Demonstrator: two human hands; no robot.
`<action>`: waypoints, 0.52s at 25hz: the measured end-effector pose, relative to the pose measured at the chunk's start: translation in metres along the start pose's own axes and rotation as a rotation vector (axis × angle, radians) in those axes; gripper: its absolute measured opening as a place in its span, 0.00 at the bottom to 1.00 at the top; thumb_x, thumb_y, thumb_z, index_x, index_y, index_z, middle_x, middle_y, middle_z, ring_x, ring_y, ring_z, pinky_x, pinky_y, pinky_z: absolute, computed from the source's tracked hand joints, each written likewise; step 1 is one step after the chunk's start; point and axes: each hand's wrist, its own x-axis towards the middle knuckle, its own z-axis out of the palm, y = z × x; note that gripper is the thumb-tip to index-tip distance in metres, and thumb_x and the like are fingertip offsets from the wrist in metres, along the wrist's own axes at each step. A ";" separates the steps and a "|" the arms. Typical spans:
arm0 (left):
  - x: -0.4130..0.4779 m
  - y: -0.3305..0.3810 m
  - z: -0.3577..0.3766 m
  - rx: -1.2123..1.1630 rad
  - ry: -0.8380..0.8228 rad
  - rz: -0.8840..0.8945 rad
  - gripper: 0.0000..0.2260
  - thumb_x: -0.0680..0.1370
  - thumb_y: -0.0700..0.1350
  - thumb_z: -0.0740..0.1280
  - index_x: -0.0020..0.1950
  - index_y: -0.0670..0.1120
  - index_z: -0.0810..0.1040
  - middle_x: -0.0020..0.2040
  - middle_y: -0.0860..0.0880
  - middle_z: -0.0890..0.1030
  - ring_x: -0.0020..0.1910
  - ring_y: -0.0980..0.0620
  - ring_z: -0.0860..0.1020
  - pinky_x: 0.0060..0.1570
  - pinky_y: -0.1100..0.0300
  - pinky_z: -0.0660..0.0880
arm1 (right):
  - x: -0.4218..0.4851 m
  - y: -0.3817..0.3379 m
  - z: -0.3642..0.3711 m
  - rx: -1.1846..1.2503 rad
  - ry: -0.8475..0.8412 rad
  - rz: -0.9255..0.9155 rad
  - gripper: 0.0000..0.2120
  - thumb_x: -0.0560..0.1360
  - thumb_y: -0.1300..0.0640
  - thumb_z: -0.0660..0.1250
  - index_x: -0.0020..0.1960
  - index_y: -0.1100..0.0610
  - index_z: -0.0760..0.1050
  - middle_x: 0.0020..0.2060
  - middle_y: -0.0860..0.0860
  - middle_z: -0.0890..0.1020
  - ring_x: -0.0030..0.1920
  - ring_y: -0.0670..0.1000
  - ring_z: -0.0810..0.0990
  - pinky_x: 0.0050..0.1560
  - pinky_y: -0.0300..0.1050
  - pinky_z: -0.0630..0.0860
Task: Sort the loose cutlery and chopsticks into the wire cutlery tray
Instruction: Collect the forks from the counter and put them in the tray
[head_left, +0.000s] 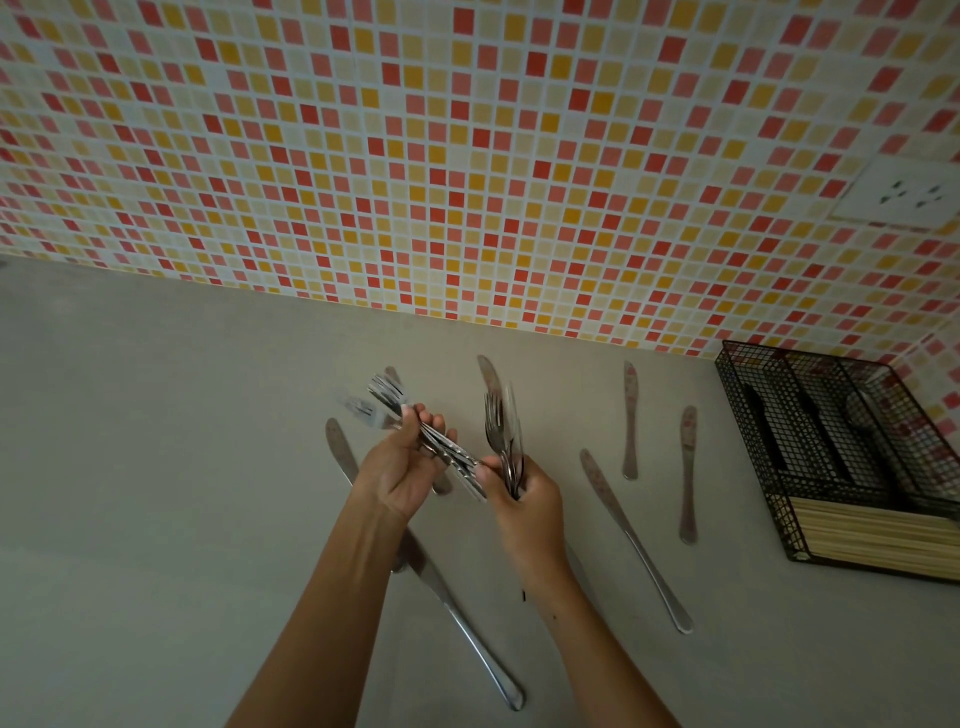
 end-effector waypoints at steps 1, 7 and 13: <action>0.000 0.000 0.000 -0.002 0.001 0.001 0.14 0.82 0.45 0.55 0.38 0.44 0.71 0.28 0.51 0.75 0.36 0.55 0.74 0.52 0.56 0.73 | 0.000 0.000 0.000 -0.001 0.009 0.001 0.10 0.72 0.62 0.71 0.39 0.47 0.77 0.36 0.42 0.82 0.35 0.35 0.79 0.42 0.31 0.74; -0.001 -0.001 0.003 -0.031 0.038 0.012 0.13 0.82 0.44 0.56 0.38 0.42 0.71 0.35 0.49 0.71 0.37 0.55 0.72 0.52 0.56 0.72 | 0.000 -0.004 0.000 0.011 0.014 0.013 0.08 0.72 0.62 0.71 0.40 0.48 0.78 0.34 0.42 0.82 0.34 0.35 0.80 0.40 0.28 0.74; 0.001 -0.002 -0.001 0.010 0.041 -0.055 0.12 0.81 0.44 0.57 0.41 0.42 0.72 0.27 0.49 0.79 0.32 0.54 0.80 0.42 0.54 0.80 | 0.003 -0.007 -0.005 0.262 0.041 0.324 0.04 0.71 0.62 0.73 0.39 0.56 0.80 0.17 0.45 0.69 0.17 0.44 0.63 0.20 0.34 0.60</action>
